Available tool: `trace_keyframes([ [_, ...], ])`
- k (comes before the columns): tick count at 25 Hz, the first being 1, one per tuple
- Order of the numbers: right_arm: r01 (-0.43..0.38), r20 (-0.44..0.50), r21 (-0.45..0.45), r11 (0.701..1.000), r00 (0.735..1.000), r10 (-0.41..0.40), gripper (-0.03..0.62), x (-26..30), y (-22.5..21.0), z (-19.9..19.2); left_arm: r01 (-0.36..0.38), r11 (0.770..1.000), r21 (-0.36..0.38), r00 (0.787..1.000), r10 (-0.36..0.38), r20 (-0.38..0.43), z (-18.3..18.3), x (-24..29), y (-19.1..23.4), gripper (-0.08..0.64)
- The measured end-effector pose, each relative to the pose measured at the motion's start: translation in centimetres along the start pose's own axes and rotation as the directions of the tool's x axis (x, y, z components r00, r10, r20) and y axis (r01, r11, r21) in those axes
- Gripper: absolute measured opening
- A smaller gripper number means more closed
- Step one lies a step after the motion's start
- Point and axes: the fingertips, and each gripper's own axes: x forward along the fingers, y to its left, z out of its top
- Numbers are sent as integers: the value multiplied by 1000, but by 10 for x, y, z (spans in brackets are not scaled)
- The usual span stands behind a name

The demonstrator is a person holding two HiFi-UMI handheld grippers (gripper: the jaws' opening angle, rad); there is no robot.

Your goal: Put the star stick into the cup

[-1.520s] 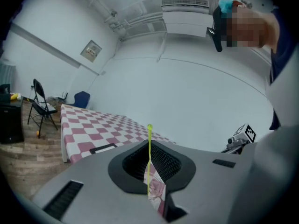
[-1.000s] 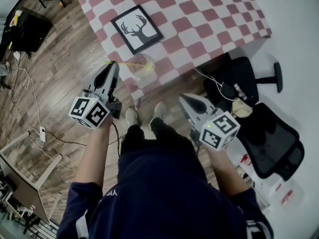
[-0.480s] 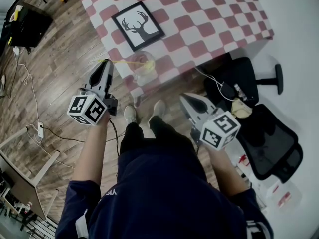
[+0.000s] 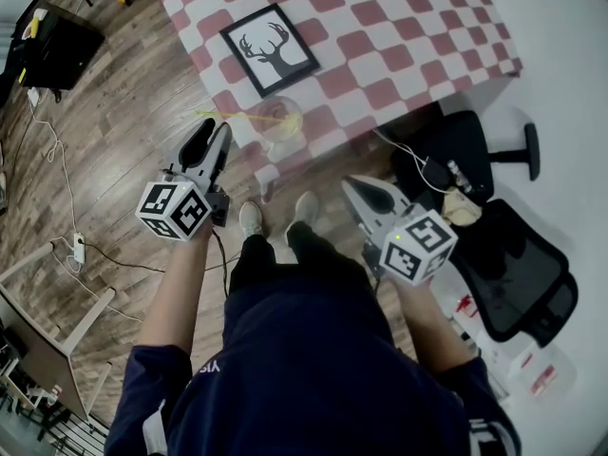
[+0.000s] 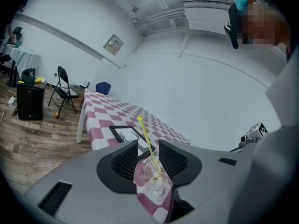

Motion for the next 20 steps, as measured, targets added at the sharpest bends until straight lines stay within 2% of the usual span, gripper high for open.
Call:
trace_keyframes([
  [3,-4,8,-9,1000,1000,5,17,2,8,4,23,1000,13,999,-23,-33,-8,-9,-8,152],
  [9,-6,49,-48,999,999,9,17,4,26,17,114,989,95,991,-106,-87,-14,-32,-39,127],
  [14,-5,72,-88,996,997,12,17,0,46,24,188,966,178,980,-172,-105,-7,-51,-66,87],
  [20,2,122,-102,995,993,11,17,-6,68,29,247,933,264,969,-231,-89,16,-74,-88,51],
])
